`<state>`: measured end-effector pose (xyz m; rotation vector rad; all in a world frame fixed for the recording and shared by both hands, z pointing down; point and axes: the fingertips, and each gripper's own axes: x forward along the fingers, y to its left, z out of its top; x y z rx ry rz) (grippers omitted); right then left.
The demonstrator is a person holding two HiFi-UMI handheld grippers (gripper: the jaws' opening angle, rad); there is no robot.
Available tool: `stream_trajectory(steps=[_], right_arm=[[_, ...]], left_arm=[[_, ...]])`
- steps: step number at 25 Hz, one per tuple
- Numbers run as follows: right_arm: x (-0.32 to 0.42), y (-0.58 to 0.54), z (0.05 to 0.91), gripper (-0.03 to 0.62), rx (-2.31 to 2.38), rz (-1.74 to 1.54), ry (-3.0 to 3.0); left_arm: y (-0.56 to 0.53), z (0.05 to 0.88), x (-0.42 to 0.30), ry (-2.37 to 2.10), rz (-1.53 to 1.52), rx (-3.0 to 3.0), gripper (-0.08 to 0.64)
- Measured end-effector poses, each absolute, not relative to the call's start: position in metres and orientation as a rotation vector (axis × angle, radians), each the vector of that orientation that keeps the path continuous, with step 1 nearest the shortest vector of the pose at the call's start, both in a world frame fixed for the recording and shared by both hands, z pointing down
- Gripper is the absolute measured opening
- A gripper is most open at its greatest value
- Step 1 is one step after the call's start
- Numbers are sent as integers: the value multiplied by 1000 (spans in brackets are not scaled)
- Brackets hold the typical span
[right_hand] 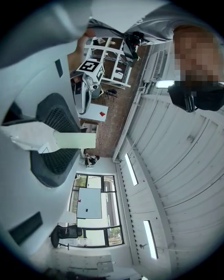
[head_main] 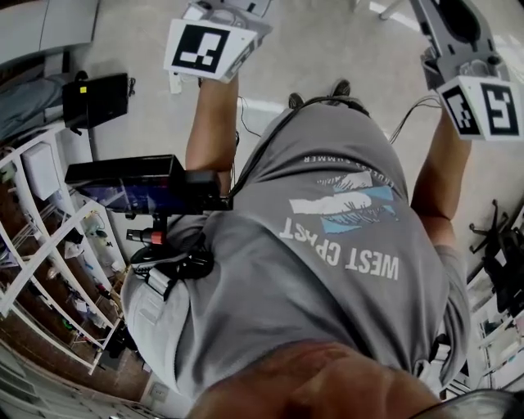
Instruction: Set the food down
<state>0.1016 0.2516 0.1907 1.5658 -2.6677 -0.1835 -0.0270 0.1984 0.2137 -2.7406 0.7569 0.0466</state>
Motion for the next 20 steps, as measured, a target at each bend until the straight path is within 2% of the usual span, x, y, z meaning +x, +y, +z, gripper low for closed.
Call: stream_trajectory(steps=[5,13,20], right_arm=[[109,206,202,107,1525,-403,-2716],[125,171,254,107,1394,-367,-2831],[109,116,232,107,1360,-316,-2854]], left_arm=[[169,206,-2,825,69,-2667,6],[141,251,37,922,36,-2614,6],[92,226,22,969,33,-2607,6]])
